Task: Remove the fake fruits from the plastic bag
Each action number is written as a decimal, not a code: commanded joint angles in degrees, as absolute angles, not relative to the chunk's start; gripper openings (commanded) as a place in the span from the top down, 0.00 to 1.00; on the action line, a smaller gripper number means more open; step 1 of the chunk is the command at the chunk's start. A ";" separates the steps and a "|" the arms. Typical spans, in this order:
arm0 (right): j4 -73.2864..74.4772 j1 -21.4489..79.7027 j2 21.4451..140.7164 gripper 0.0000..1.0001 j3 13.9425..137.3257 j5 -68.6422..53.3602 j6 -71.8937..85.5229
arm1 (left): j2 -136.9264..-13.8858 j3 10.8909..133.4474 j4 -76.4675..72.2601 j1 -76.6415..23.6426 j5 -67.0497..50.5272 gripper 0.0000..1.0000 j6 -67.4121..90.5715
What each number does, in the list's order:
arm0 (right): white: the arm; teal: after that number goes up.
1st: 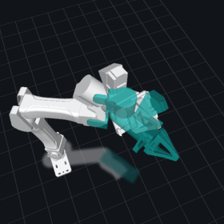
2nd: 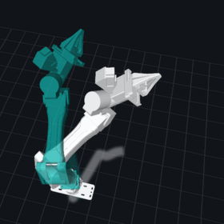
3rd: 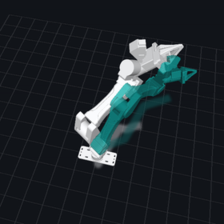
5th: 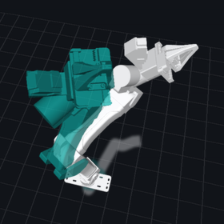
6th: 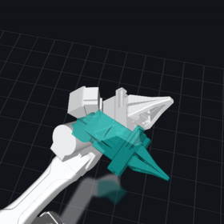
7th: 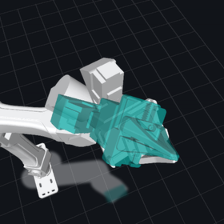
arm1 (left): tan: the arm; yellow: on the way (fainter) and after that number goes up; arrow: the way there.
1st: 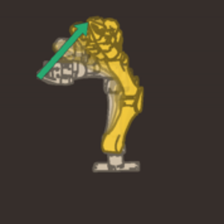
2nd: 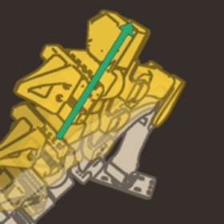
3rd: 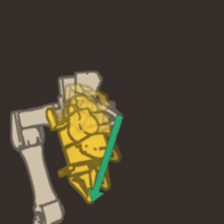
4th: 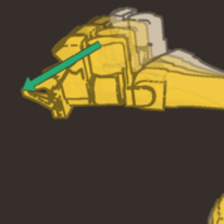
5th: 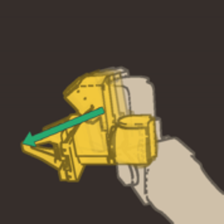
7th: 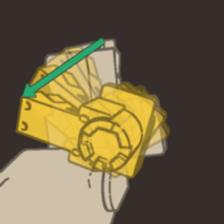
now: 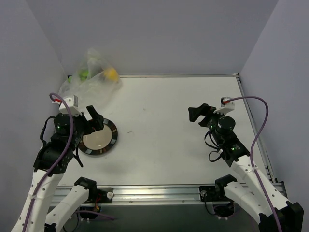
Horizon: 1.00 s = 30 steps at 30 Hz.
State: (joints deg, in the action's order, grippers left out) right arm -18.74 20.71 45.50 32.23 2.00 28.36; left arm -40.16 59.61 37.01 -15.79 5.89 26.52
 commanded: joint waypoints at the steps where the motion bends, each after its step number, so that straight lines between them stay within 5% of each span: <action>1: -21.53 20.74 44.04 0.09 32.08 0.97 28.21 | -45.50 62.23 33.60 -15.82 10.63 0.06 24.62; 8: -21.18 20.74 44.38 0.10 32.17 0.62 27.78 | -59.40 63.11 27.27 -9.96 14.95 0.06 28.91; 18: -21.09 20.74 46.40 0.10 32.26 -1.93 27.68 | -71.79 61.34 11.26 14.31 -3.16 0.00 35.51; 30: -23.73 20.83 50.01 0.11 31.73 -6.59 27.86 | -91.13 69.42 -1.47 18.98 -11.07 0.05 34.80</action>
